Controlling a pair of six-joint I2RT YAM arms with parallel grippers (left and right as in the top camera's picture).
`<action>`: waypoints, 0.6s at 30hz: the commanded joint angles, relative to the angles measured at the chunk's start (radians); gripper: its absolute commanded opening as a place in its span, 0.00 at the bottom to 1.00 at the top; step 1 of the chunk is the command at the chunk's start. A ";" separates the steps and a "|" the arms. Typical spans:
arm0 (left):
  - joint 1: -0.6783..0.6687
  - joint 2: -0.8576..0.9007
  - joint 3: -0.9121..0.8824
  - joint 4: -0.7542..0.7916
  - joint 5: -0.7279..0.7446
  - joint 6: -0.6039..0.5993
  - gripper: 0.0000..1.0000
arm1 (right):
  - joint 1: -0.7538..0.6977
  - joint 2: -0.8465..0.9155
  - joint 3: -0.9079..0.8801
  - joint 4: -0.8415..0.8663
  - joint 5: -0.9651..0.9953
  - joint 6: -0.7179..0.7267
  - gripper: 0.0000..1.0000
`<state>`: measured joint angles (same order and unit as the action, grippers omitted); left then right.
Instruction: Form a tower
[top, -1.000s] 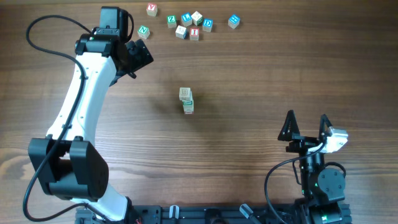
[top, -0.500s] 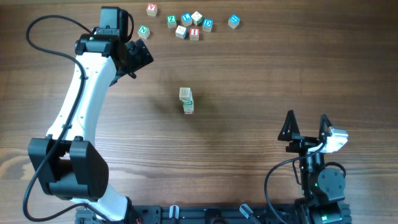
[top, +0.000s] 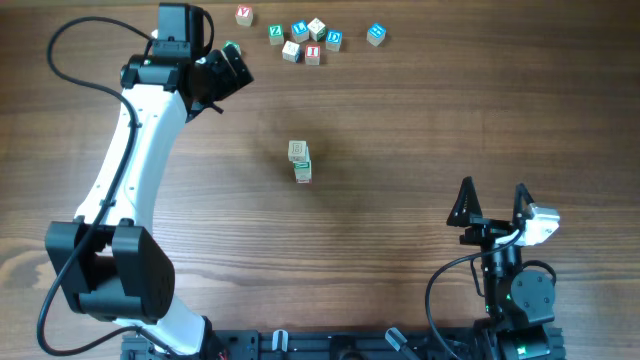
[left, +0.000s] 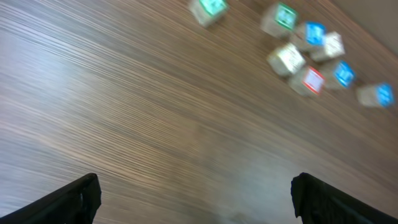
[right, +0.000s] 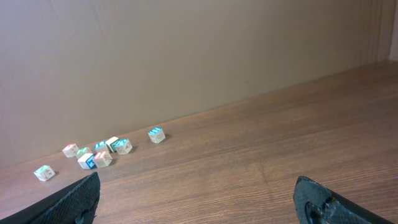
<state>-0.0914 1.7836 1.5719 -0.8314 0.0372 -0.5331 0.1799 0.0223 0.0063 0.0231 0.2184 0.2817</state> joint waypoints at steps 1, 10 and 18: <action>-0.018 0.005 -0.003 -0.020 0.172 0.001 0.96 | -0.004 -0.006 -0.001 0.004 0.010 -0.017 1.00; -0.177 0.006 -0.003 -0.093 0.141 0.008 0.98 | -0.004 -0.006 -0.001 0.004 0.010 -0.017 1.00; -0.313 0.036 -0.003 -0.197 0.028 0.008 0.97 | -0.004 -0.006 -0.001 0.004 0.010 -0.017 1.00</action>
<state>-0.3569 1.7885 1.5715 -1.0042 0.1318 -0.5331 0.1799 0.0223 0.0063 0.0231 0.2184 0.2817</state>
